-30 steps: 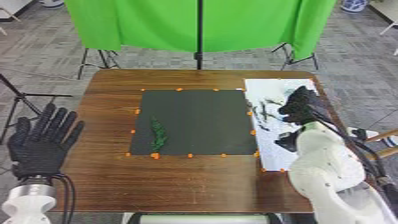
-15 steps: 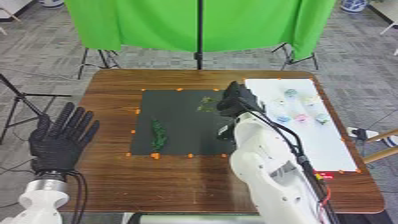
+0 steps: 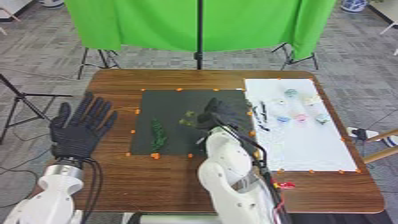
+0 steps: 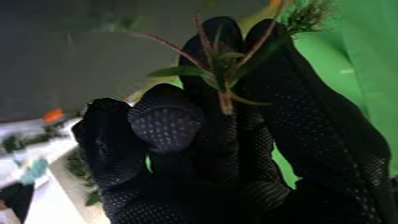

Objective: Arrange flowers

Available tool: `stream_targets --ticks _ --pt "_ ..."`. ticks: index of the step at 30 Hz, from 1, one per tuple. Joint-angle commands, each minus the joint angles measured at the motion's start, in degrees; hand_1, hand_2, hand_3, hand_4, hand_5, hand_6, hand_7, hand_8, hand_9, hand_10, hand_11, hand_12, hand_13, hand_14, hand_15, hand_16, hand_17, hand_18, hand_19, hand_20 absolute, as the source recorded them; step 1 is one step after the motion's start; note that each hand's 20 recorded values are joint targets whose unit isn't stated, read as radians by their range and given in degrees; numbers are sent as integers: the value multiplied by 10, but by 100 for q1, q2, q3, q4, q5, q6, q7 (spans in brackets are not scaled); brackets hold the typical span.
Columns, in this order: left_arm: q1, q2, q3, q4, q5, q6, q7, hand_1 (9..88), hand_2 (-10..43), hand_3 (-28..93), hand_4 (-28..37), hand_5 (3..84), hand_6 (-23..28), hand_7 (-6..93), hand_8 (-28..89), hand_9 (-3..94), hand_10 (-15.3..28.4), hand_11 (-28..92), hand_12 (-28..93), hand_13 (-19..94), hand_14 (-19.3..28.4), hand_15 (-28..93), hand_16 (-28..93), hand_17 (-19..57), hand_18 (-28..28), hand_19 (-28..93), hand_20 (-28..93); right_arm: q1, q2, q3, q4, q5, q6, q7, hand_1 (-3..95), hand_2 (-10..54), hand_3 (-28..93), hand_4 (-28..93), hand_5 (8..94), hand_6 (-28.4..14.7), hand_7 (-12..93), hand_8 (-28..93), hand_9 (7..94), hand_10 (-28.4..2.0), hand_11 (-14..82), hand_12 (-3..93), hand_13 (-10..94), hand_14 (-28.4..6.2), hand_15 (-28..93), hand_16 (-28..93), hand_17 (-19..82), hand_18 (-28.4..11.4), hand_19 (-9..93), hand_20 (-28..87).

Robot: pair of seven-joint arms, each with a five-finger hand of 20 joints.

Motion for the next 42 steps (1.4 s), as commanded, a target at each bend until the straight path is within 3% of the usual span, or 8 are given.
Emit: stream_targets --ticks 1,4,7,11,25,28,31,42 --pt "-144 -13 178 162 33 -21 -99 264 123 721 -283 434 74 98 -88 386 148 131 118 301 147 278 -20 -28 149 274 171 -257 -502 -109 261 -152 162 -182 572 -95 712 -271 780 -20 280 184 904 -90 335 481 826 -97 656 458 544 -248 932 560" --pt "-131 -29 196 143 -4 41 21 266 124 722 -283 441 79 103 -90 391 152 138 116 308 147 288 -19 -26 150 273 173 -278 -479 -113 179 39 69 -203 566 -95 719 -280 778 -37 199 139 908 -88 327 490 826 -100 656 469 545 -250 932 562" --pt "-69 -44 148 111 9 57 62 267 125 722 -283 443 79 107 -92 395 153 144 114 308 149 299 -20 -25 150 275 177 -292 -426 -138 110 78 31 -256 496 -95 755 -281 724 -54 146 -61 899 -94 345 470 822 -105 660 475 546 -251 932 564" --pt "6 -55 99 74 1 55 121 267 127 723 -283 443 79 108 -93 395 155 148 110 312 149 312 -22 -25 151 278 180 -251 -344 -127 26 193 -65 -168 451 -95 763 -276 707 -61 139 -99 883 -112 382 419 810 -114 672 475 539 -253 932 571" --pt "426 -233 -216 -117 27 64 387 267 129 723 -283 442 78 113 -92 393 150 149 110 311 151 324 -25 -25 152 281 183 -152 785 -290 -895 678 -356 -63 395 -95 724 -205 697 -77 129 -83 862 -158 243 239 799 -103 560 378 509 -252 932 523" --pt "470 -231 -287 -132 8 105 453 267 129 722 -283 442 78 113 -92 392 149 148 113 310 151 324 -25 -27 152 284 183 -186 1099 -368 -1182 988 -868 90 463 -72 687 -195 748 -68 163 96 870 -151 273 256 794 -112 590 378 508 -253 932 526" --pt "500 -252 -325 -141 19 94 421 267 130 720 -283 443 79 112 -91 393 150 148 114 311 151 327 -23 -28 153 288 183 -321 1251 -435 -1343 934 -1497 18 522 -58 668 -197 773 -61 169 152 869 -148 329 286 785 -127 644 404 506 -257 932 538" --pt "498 -231 -352 -120 7 156 342 268 132 720 -283 446 82 106 -89 395 152 151 117 309 156 338 -28 -33 156 302 180 -625 1255 -569 -1331 840 -1877 -81 522 -17 639 -192 782 -63 154 155 862 -151 362 307 771 -138 678 427 496 -264 932 550"
